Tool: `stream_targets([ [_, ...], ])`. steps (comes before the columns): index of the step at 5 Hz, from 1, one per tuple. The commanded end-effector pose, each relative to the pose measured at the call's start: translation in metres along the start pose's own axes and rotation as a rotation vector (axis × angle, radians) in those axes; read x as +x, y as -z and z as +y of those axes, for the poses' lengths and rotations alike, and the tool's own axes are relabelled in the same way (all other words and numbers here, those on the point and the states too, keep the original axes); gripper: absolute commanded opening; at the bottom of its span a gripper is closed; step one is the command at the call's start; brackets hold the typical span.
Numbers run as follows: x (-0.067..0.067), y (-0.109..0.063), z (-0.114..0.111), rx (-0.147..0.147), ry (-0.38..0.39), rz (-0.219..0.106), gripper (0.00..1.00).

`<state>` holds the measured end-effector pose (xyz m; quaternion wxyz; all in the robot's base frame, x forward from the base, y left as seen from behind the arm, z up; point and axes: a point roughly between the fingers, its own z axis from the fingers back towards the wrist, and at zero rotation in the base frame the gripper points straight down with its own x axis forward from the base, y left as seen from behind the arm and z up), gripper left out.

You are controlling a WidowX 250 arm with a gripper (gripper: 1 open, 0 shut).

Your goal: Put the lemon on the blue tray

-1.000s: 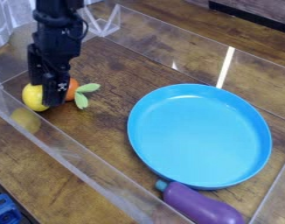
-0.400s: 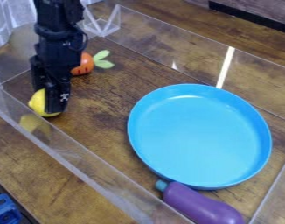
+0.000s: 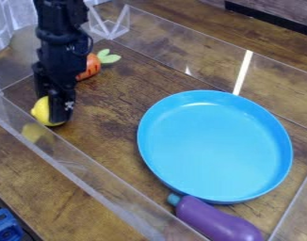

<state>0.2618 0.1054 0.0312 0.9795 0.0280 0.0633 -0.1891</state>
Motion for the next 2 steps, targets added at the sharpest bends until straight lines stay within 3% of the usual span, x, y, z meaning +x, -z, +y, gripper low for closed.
stream_targets([
  [1,-0.004,-0.0051,0.0084,0.008,-0.032,-0.036,0.0],
  [2,-0.0061,-0.0052,0.0081,0.003,-0.036,-0.044,0.0],
])
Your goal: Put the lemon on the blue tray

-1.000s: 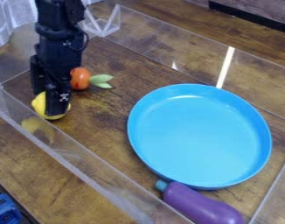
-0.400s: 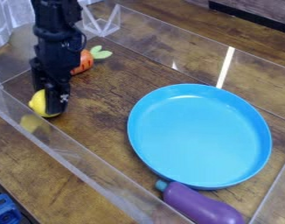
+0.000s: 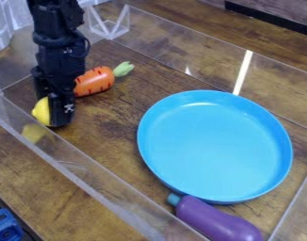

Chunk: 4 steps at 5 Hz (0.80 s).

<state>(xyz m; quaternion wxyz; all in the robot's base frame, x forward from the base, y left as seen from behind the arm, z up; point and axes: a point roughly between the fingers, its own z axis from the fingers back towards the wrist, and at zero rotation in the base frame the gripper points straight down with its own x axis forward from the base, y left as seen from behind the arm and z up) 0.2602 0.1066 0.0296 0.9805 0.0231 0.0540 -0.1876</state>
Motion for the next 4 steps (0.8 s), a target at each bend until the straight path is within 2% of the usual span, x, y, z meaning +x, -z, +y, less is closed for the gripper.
stream_targets([
  [1,-0.0046,-0.0078,0.0059,0.006,-0.032,-0.028,0.0],
  [4,-0.0055,-0.0097,0.0012,0.004,-0.025,-0.041,0.0],
])
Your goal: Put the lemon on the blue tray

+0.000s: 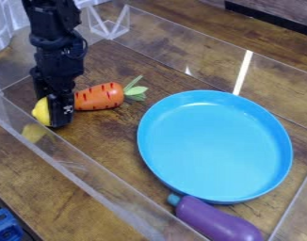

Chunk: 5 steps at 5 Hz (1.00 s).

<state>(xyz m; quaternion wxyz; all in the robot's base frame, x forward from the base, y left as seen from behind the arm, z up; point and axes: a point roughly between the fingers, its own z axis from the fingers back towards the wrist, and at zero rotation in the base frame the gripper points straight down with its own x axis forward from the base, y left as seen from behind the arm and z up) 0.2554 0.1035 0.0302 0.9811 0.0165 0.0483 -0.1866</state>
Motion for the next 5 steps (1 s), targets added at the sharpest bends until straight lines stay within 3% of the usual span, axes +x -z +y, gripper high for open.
stream_targets([
  [1,-0.003,-0.01,0.005,0.014,-0.023,-0.031,0.0],
  [3,-0.004,-0.01,0.004,0.011,-0.022,-0.037,0.0],
  [5,0.002,-0.031,0.0,0.029,-0.016,-0.032,0.0],
])
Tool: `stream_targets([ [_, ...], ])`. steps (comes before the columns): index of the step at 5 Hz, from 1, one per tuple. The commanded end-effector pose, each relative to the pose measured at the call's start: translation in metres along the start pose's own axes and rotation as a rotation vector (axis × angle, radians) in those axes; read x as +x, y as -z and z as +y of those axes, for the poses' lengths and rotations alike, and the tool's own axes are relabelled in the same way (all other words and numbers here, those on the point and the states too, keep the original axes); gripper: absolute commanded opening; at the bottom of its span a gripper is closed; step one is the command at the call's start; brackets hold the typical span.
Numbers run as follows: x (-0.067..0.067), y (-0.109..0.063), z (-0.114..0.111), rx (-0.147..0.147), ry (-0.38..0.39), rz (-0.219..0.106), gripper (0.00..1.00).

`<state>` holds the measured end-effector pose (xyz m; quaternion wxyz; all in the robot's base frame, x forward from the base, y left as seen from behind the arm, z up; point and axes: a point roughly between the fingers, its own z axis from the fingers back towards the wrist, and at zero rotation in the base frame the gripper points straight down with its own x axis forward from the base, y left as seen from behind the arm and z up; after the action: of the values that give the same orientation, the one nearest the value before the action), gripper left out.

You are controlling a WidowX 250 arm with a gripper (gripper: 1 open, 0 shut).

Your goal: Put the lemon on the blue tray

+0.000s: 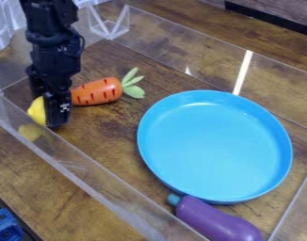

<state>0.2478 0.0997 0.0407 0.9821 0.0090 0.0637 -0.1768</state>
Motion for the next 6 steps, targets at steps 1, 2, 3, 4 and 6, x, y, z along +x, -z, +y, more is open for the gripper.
stream_targets([
  [1,0.014,-0.03,0.004,0.056,0.009,-0.063,0.0],
  [2,0.016,-0.039,-0.001,0.064,0.019,-0.072,0.0],
  [3,0.018,-0.046,-0.005,0.07,0.028,-0.077,0.0],
  [4,0.018,-0.047,-0.007,0.067,0.035,-0.081,0.0],
  [6,0.019,-0.049,-0.01,0.062,0.046,-0.089,0.0],
])
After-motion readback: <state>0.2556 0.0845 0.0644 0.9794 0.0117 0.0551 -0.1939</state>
